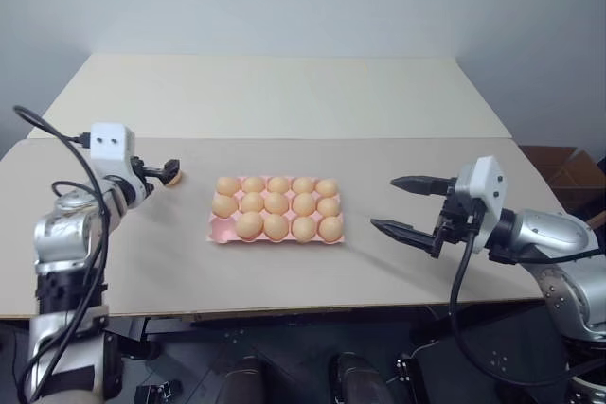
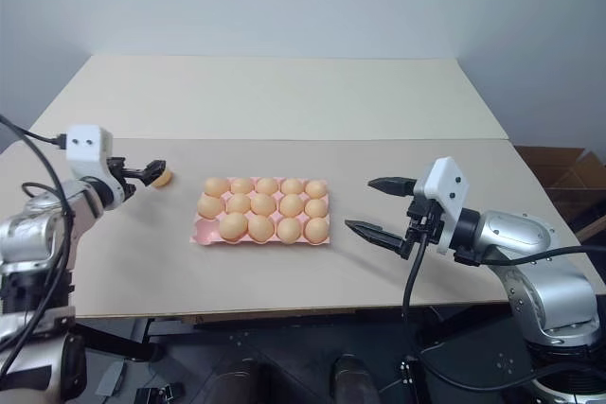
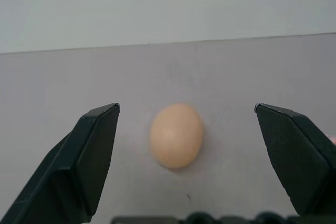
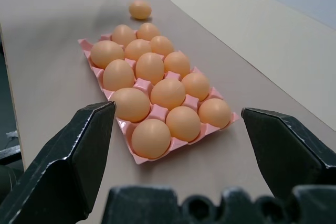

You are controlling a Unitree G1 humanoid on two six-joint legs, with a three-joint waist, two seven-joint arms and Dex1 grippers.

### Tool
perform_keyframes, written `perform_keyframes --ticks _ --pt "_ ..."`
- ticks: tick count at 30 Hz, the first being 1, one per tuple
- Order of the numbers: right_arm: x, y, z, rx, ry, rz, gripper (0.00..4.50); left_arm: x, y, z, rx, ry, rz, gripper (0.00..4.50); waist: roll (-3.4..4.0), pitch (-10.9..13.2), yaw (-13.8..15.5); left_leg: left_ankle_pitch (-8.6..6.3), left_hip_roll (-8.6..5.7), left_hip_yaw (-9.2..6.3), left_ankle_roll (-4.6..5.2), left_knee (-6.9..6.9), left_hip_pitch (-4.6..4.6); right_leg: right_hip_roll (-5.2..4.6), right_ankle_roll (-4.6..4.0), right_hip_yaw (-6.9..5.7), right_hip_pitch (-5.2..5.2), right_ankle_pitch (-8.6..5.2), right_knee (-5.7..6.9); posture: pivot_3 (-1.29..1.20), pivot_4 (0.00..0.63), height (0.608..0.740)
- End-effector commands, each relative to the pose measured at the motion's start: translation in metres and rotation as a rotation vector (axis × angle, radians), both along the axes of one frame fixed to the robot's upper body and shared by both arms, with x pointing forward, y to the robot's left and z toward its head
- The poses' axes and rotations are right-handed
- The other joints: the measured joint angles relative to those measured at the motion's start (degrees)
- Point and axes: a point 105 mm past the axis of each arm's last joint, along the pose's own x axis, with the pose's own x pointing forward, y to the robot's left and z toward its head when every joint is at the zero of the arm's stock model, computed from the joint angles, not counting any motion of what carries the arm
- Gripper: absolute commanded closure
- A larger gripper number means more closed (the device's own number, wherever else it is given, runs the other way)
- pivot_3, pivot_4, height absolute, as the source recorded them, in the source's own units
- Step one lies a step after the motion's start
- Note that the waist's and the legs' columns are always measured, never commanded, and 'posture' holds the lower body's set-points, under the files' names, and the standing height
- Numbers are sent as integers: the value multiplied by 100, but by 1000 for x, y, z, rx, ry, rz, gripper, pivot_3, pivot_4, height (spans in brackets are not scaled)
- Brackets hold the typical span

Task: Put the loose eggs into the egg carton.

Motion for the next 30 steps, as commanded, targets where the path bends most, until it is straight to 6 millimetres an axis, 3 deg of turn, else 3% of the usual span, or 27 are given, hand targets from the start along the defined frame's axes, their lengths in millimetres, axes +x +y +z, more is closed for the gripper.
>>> perform_keyframes --ticks 1,4,7,14,18,20,24,26,30 --pt "-6 4 11 3 -62 10 0 14 4 1 21 -4 2 8 -1 0 3 0 0 0 0 0 0 0 0 -1 0 0 0 0 150 740" --pt "-9 4 11 10 -64 0 0 23 5 -11 6 39 8 8 -1 0 16 0 -2 -1 0 0 0 -2 1 -4 1 0 1 0 150 740" --pt "-10 4 12 18 -66 -17 0 29 3 -20 12 67 -8 635 -1 0 36 0 -4 -2 0 0 -2 -3 1 -6 2 0 1 0 150 740" --pt "-12 4 13 38 -64 -44 0 37 -4 -28 32 79 -44 2868 -1 0 46 0 -7 -1 0 1 -5 -7 5 -6 1 2 -1 0 150 740" --pt "-14 4 12 39 -58 -58 0 32 -2 -15 95 26 -88 3081 -1 0 43 1 -6 -2 -1 1 -6 -7 5 -6 1 2 1 0 150 740" --pt "-15 3 11 40 -57 -65 0 23 -7 -3 122 -13 -148 3081 -1 0 15 1 -5 -2 -1 1 -6 -7 5 -5 0 2 0 0 150 740" --pt "-18 2 9 37 -54 -76 0 -26 -50 23 153 -70 -476 3081 -1 0 -53 -3 4 -1 -5 0 -13 -7 6 -2 -7 1 1 0 150 740" --pt "-19 3 7 35 -53 -77 0 -52 -70 18 149 -29 -629 3081 1 1 -62 -4 5 0 -6 0 -12 -9 6 -2 -7 0 0 0 150 740" --pt "-18 5 7 40 -57 -79 0 -82 -92 -4 163 69 -773 3081 4 2 -40 -3 3 3 -5 0 6 -10 4 3 1 -4 3 0 150 740"
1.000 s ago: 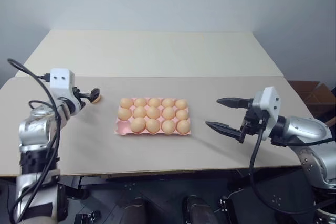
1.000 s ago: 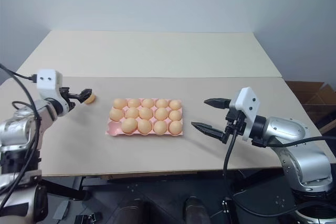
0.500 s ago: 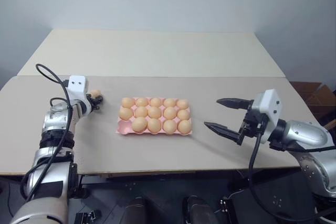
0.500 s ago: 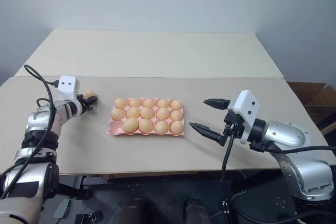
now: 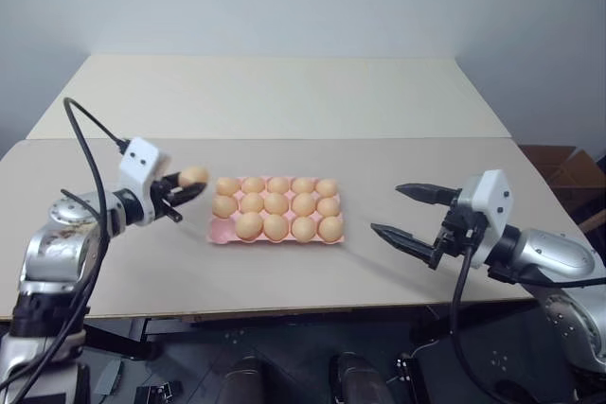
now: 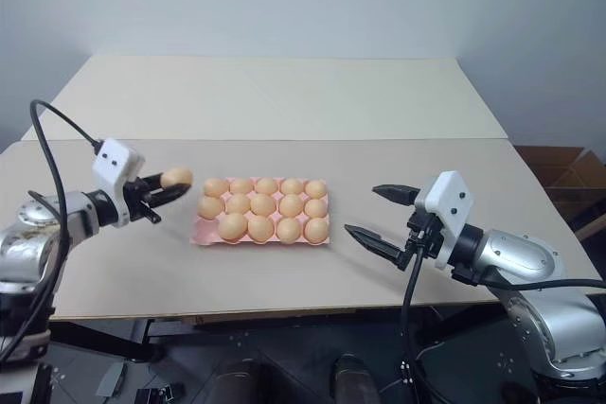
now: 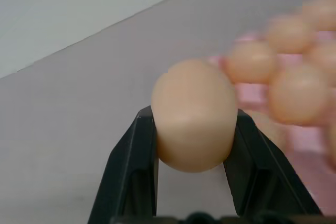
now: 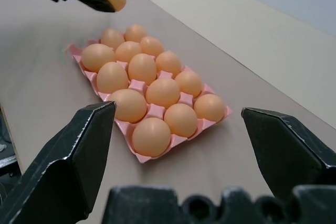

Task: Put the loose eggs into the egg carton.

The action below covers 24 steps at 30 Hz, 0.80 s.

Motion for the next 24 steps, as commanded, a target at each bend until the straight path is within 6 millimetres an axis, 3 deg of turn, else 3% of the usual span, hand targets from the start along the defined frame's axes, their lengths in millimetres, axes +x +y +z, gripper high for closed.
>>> perform_keyframes --ticks 1,4,8,13,22,24 --pt "-3 5 10 2 -50 10 0 -21 -20 -11 23 63 -113 3081 0 0 5 2 0 0 -1 0 8 0 3 1 5 -4 4 0 150 740" --pt "-3 5 10 4 -53 8 0 -28 -21 -26 53 113 -117 3081 0 0 20 8 2 0 -3 0 12 7 24 2 4 -18 9 0 150 740" --pt "-4 4 12 7 -56 2 0 -27 -22 -28 36 131 -98 1814 0 0 35 9 4 -2 -1 0 11 10 20 1 2 -17 11 0 150 740" --pt "-5 4 14 9 -59 4 0 -25 -16 -8 48 51 -81 161 0 0 46 8 0 -2 0 0 0 6 -4 2 -2 -2 3 0 150 740" --pt "-3 9 17 13 -62 29 0 -42 23 36 -32 -88 -42 33 1 1 8 8 4 -2 0 0 1 8 -5 0 -5 -5 5 0 150 740" --pt "-3 8 17 10 -61 38 0 -57 36 38 -35 -91 -52 33 1 1 -13 8 4 0 0 0 2 7 -4 1 -6 -6 5 0 150 740"
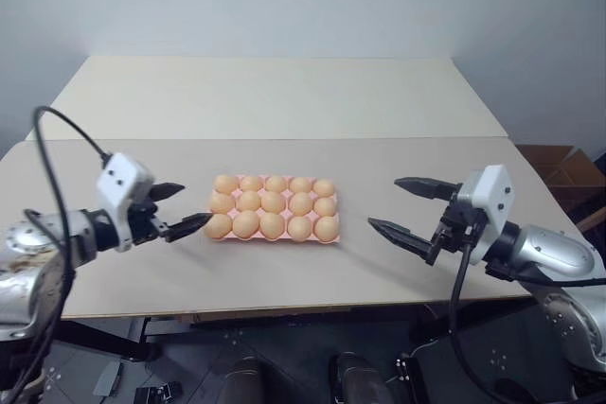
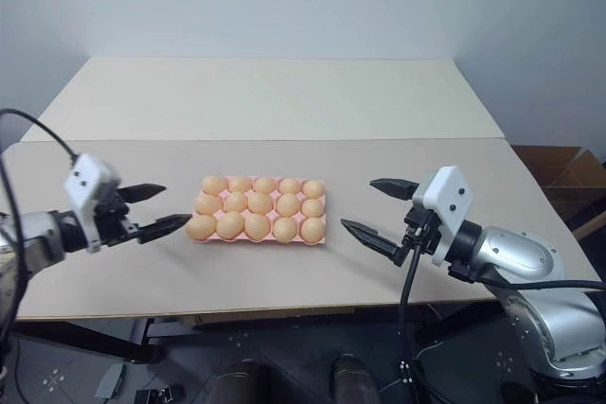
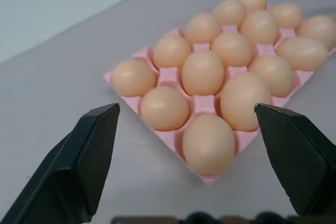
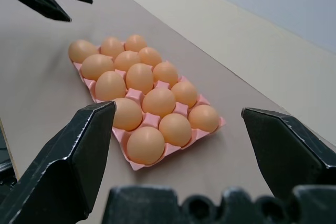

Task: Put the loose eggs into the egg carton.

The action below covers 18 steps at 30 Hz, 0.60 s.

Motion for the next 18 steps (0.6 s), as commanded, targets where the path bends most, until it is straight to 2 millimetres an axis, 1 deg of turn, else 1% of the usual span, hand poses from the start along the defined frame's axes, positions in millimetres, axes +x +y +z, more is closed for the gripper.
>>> perform_keyframes --ticks 1,3,4,6,8,11,13,16,18 --pt "-5 2 8 -4 -24 35 0 -26 22 16 -5 -61 -31 33 0 0 -41 0 2 1 0 0 0 0 -1 1 -1 0 -1 0 150 740" --pt "-5 -1 8 -12 -21 46 0 -40 33 13 -7 -59 -29 33 1 0 -57 -3 5 4 1 -1 0 -1 -27 1 -4 -14 -2 0 150 740" --pt "-7 -3 8 -17 -15 55 0 -49 41 10 8 -62 -17 33 1 1 -52 -5 6 4 3 -1 -1 -2 -42 1 -5 -22 -1 0 150 740" --pt "-10 -9 7 -29 2 80 0 -68 57 7 -20 -52 9 33 1 1 -39 -6 6 4 3 -1 -2 -4 -48 -2 -6 -26 -1 0 150 740" --pt "-11 -16 4 -41 23 91 0 -80 62 4 -32 -28 10 33 1 1 -5 -7 7 4 4 -1 -2 -7 -55 -3 -4 -32 -2 0 150 740" --pt "-11 -25 -2 -68 47 102 0 -87 62 0 -79 -2 27 33 2 1 81 -6 6 3 3 -1 3 -12 -29 -8 1 -51 -2 0 150 740" --pt "-10 -30 -7 -80 64 99 0 -90 58 -3 -89 -2 23 33 2 1 99 -6 8 4 3 -1 14 -12 -23 -6 9 -55 -2 0 150 740" --pt "-9 -35 -11 -87 75 92 0 -89 50 -5 -99 -14 21 33 0 0 92 -6 11 4 3 -1 15 -11 -23 -4 8 -55 -1 0 150 740" --pt "-7 -35 -11 -85 75 86 0 -88 48 -4 -108 -24 25 33 1 0 90 -6 10 4 3 -1 14 -9 -23 -1 6 -54 1 0 150 740"
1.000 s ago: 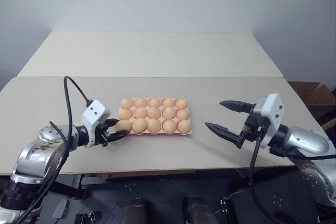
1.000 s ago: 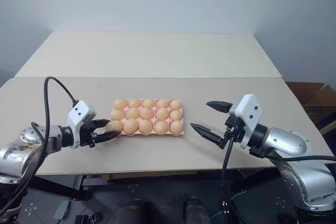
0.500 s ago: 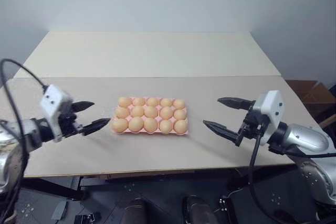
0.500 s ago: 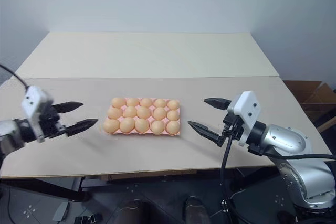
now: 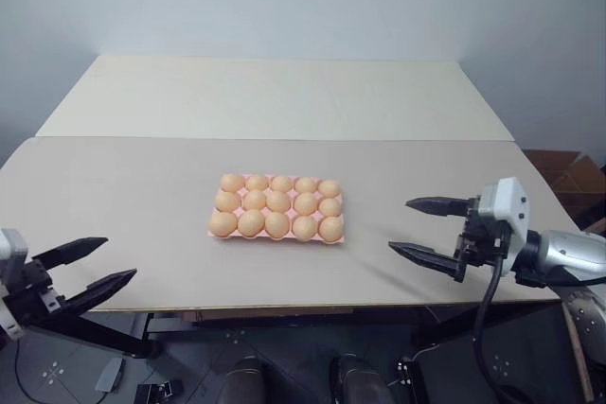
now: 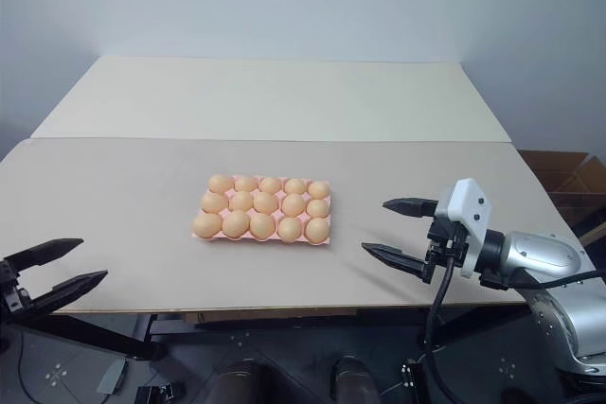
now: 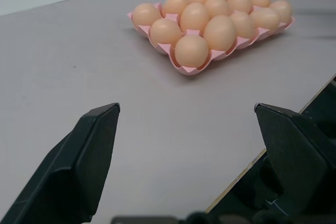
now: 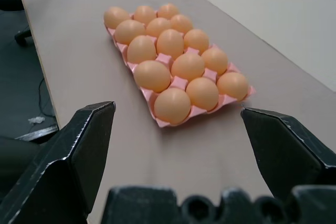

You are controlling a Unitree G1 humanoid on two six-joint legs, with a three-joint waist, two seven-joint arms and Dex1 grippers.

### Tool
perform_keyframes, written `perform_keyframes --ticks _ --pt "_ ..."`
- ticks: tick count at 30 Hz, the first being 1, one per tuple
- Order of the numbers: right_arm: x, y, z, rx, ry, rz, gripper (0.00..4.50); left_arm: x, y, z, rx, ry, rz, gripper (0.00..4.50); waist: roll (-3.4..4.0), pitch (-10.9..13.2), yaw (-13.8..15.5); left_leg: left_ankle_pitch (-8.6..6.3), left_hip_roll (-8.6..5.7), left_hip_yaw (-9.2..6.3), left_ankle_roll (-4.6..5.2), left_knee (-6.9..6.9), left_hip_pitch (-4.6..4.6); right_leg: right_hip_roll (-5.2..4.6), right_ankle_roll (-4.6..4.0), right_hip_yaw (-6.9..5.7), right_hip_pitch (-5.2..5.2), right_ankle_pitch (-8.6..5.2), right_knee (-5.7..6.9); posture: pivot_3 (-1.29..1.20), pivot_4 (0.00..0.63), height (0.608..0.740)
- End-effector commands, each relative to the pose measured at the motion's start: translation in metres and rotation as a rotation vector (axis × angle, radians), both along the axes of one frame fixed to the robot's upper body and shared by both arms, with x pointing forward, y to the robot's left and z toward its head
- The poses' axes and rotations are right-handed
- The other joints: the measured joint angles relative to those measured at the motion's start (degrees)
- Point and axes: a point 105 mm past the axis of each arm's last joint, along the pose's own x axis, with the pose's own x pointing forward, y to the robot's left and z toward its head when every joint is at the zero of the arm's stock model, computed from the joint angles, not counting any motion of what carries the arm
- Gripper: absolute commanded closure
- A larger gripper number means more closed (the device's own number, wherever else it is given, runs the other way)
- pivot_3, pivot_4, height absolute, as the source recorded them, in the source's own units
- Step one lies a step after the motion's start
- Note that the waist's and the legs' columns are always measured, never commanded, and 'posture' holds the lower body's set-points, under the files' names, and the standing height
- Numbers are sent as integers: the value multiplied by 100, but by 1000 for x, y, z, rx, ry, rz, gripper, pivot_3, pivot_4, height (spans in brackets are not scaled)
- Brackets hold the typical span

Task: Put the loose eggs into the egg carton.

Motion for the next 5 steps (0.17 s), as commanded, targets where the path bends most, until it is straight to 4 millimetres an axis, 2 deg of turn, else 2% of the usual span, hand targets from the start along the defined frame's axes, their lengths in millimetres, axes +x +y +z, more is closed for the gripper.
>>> perform_keyframes --ticks 1,5 --pt "0 -3 13 -8 -70 -8 0 1 -8 9 4 -41 -17 33 1 0 -2 0 -1 1 0 0 -1 2 0 0 -2 0 0 0 150 740" --pt "-5 -3 12 -16 -68 -1 0 2 -12 10 10 -45 -28 33 1 0 -7 -1 0 2 0 0 -5 8 -9 -1 -5 1 3 0 150 740"
